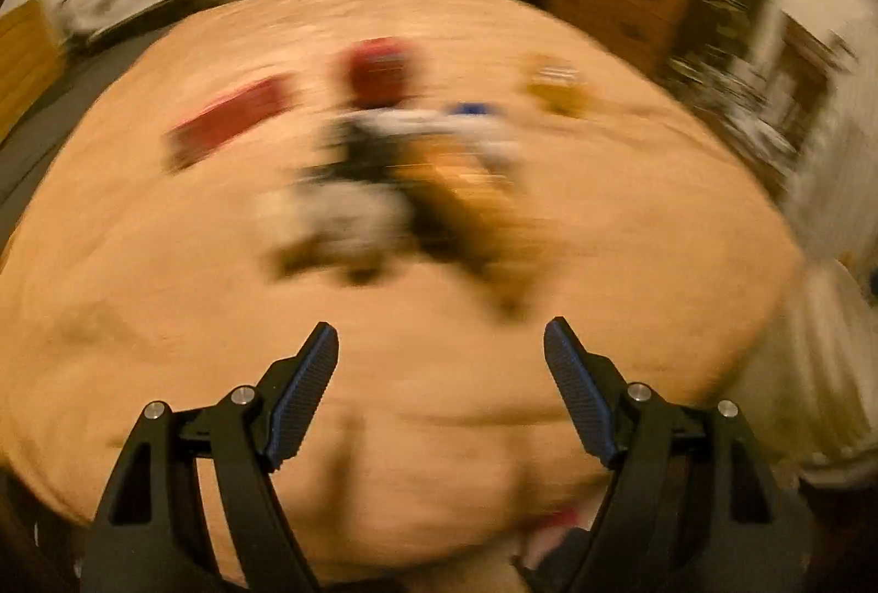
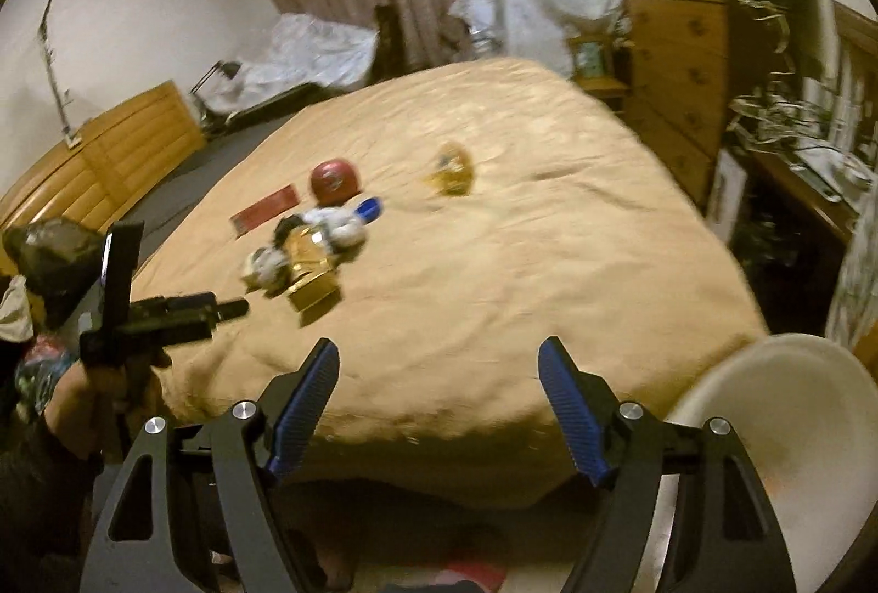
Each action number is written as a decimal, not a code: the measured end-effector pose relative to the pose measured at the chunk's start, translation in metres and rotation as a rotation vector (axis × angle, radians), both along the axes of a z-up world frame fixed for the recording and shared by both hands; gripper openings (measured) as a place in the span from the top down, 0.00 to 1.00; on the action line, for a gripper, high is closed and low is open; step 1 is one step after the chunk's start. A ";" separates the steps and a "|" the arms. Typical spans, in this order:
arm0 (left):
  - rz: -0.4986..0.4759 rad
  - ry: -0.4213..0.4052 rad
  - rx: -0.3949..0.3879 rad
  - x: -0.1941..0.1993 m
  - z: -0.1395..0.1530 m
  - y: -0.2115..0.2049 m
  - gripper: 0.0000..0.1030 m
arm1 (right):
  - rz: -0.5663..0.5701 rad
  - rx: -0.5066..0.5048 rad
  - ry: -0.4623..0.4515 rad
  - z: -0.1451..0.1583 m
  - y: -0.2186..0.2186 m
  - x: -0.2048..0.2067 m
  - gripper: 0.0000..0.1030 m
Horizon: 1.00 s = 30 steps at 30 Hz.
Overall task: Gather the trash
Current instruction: 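Move both open tools back over the trash pile, then grasp the white sponge with left tool while right tool grasps gold foil packet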
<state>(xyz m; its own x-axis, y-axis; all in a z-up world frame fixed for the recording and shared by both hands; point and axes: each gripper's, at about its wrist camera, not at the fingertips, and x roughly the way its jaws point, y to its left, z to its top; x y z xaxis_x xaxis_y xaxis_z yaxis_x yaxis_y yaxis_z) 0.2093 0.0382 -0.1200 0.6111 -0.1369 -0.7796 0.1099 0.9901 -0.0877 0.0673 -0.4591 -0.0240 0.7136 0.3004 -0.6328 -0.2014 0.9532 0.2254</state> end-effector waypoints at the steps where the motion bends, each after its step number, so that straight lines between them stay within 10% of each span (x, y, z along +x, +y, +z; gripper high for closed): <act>1: 0.032 0.005 0.001 0.004 -0.004 0.015 0.28 | 0.009 0.001 0.004 -0.002 0.008 0.004 0.26; 9: 0.084 0.090 0.092 0.067 -0.047 0.051 0.28 | 0.068 -0.013 0.047 -0.018 0.049 0.037 0.26; 22: 0.197 0.021 0.108 0.090 -0.036 0.126 0.29 | 0.135 -0.035 0.111 -0.047 0.079 0.078 0.26; 30: -0.055 -0.047 0.060 0.066 -0.013 0.112 0.28 | 0.310 -0.033 0.165 -0.061 0.145 0.133 0.26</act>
